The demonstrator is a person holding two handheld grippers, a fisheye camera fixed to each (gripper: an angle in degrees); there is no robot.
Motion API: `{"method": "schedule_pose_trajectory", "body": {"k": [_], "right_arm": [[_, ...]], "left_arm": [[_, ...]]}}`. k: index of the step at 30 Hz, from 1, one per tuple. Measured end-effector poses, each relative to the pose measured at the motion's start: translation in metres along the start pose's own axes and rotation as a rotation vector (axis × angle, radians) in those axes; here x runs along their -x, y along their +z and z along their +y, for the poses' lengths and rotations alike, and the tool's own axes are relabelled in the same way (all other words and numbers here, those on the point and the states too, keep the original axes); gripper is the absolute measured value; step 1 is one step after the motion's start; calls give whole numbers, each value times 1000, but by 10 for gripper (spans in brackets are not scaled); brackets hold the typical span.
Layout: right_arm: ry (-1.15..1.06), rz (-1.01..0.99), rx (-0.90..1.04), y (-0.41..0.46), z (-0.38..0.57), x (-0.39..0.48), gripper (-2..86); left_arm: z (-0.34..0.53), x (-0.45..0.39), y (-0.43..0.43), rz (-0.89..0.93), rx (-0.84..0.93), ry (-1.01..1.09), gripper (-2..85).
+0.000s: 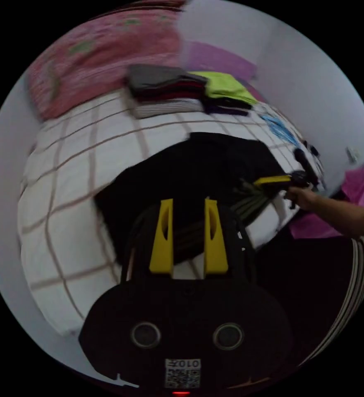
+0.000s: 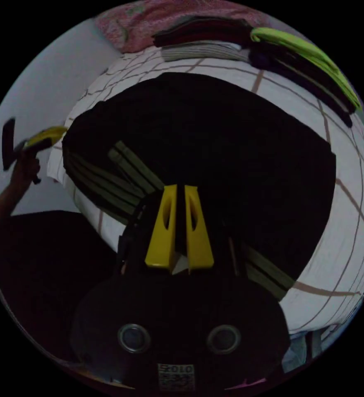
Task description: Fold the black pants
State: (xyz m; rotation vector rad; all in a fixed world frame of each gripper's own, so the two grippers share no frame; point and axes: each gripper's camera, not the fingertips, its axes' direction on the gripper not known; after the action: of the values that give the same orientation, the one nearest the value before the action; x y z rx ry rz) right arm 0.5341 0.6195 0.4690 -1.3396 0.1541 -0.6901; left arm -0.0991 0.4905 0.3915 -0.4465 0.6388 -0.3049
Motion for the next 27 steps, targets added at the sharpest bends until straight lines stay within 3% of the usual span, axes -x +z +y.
{"method": "schedule_pose_trajectory", "body": {"k": [5, 10, 22, 27], "right_arm": [[31, 92, -56, -35, 13, 13, 55], [-10, 93, -158, -81, 28, 49, 52], [-266, 131, -126, -95, -5, 134, 45], [-269, 129, -80, -84, 0, 144, 40]], "left_arm": [[108, 92, -25, 5, -17, -390, 144], [158, 137, -29, 116, -142, -597, 156], [196, 202, -7, 397, -150, -826, 152], [206, 216, -16, 371, -124, -837, 126]]}}
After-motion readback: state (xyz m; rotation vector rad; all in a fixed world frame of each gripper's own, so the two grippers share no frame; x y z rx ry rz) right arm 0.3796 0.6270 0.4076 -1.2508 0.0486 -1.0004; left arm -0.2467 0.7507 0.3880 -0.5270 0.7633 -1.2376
